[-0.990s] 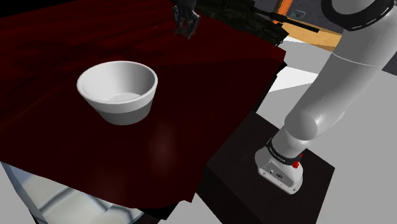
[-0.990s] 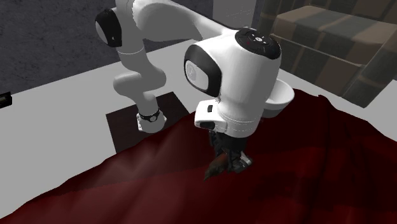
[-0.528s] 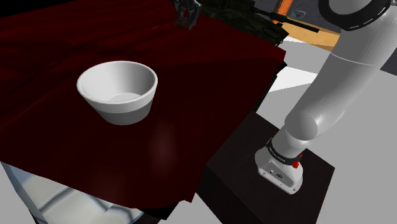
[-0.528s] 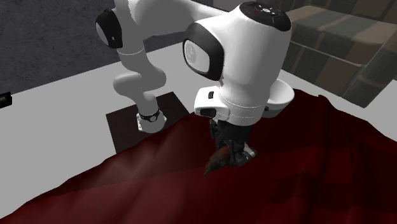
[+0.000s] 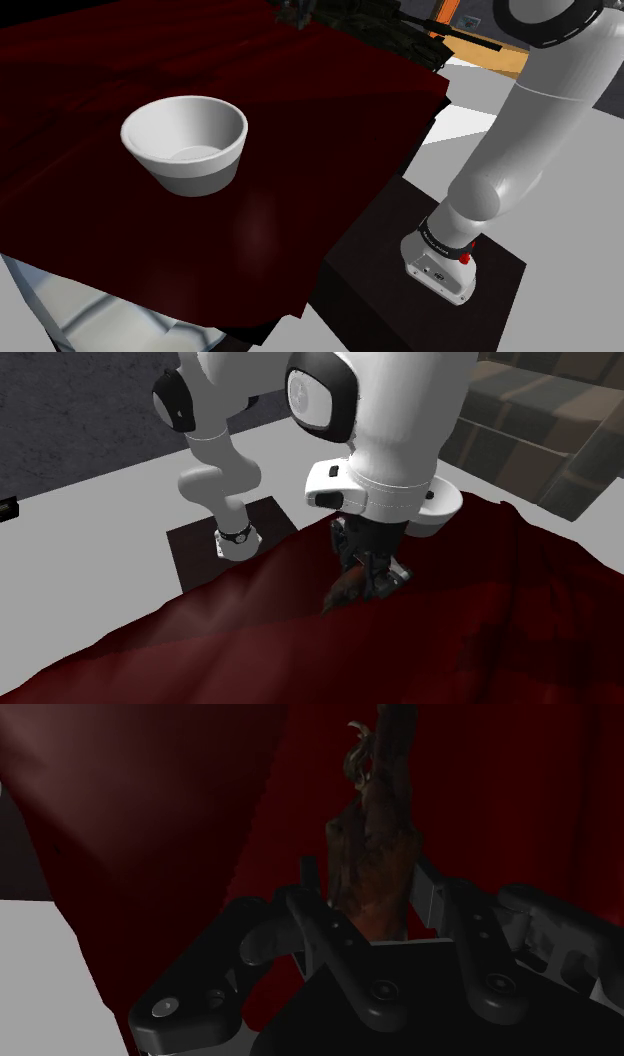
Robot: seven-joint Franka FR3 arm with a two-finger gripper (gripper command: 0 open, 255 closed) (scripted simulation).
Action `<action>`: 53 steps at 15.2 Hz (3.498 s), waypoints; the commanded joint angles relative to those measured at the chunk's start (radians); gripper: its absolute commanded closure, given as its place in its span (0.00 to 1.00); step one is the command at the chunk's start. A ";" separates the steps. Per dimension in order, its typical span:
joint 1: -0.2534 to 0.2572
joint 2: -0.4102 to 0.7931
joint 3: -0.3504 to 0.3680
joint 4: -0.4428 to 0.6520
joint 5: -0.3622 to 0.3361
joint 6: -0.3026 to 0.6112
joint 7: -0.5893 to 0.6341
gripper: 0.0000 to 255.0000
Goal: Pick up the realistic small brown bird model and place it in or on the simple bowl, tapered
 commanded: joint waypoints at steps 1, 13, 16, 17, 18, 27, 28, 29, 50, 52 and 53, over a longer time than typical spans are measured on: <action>0.013 -0.005 0.009 0.007 0.000 -0.013 0.020 1.00; 0.152 -0.089 0.120 -0.106 0.024 0.005 0.279 1.00; 0.193 -0.084 0.152 -0.102 0.020 0.001 0.351 1.00; 0.208 -0.079 0.162 -0.097 0.018 -0.001 0.375 1.00; 0.222 -0.073 0.173 -0.092 0.014 -0.003 0.401 1.00; 0.385 0.039 0.266 0.030 -0.053 -0.046 0.638 1.00; 0.408 0.059 0.275 0.052 -0.065 -0.054 0.665 1.00; 0.432 0.080 0.282 0.077 -0.078 -0.063 0.692 1.00; 0.445 0.072 0.293 -0.107 -0.074 0.110 0.749 1.00; 0.445 0.072 0.293 -0.107 -0.074 0.110 0.749 1.00; 0.445 0.072 0.293 -0.107 -0.074 0.110 0.749 0.00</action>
